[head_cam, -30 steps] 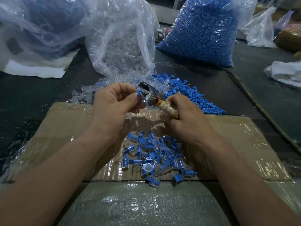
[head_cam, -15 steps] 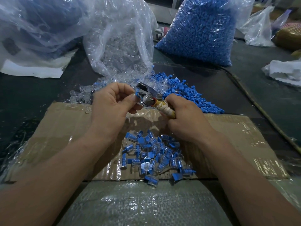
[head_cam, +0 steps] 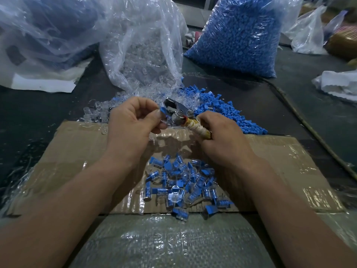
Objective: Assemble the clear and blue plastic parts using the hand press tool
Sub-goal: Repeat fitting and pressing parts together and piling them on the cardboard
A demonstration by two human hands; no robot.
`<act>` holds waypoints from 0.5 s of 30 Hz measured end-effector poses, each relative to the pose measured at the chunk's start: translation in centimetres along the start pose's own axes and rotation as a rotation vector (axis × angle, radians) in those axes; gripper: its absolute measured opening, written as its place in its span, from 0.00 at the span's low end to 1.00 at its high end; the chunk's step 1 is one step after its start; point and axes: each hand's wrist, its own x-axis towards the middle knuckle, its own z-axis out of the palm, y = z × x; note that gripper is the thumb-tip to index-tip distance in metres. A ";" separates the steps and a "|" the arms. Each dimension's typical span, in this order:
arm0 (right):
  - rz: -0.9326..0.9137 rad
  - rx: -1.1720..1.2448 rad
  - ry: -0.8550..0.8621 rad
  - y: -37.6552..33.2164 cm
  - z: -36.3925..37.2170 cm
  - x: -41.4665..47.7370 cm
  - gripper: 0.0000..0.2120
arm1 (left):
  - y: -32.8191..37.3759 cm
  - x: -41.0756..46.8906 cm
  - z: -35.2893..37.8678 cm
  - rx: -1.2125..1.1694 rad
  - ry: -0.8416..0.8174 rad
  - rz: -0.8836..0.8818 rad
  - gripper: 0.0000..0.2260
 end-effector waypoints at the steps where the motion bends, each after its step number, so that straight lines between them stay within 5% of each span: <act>1: 0.009 -0.012 -0.009 0.3 -0.1 0.0 0.11 | 0.0 0.1 -0.1 -0.031 0.027 -0.016 0.08; 4: 0.042 -0.057 -0.039 1.1 -0.5 0.1 0.12 | 0.3 0.6 -0.7 -0.089 0.037 -0.030 0.08; 9: 0.057 -0.101 -0.087 1.6 -1.2 -0.1 0.10 | 0.9 -0.2 -0.6 -0.026 -0.304 -0.100 0.02; 15: 0.141 -0.005 -0.186 1.6 -1.8 -0.2 0.27 | 1.5 -0.6 -0.3 0.154 -0.623 -0.103 0.08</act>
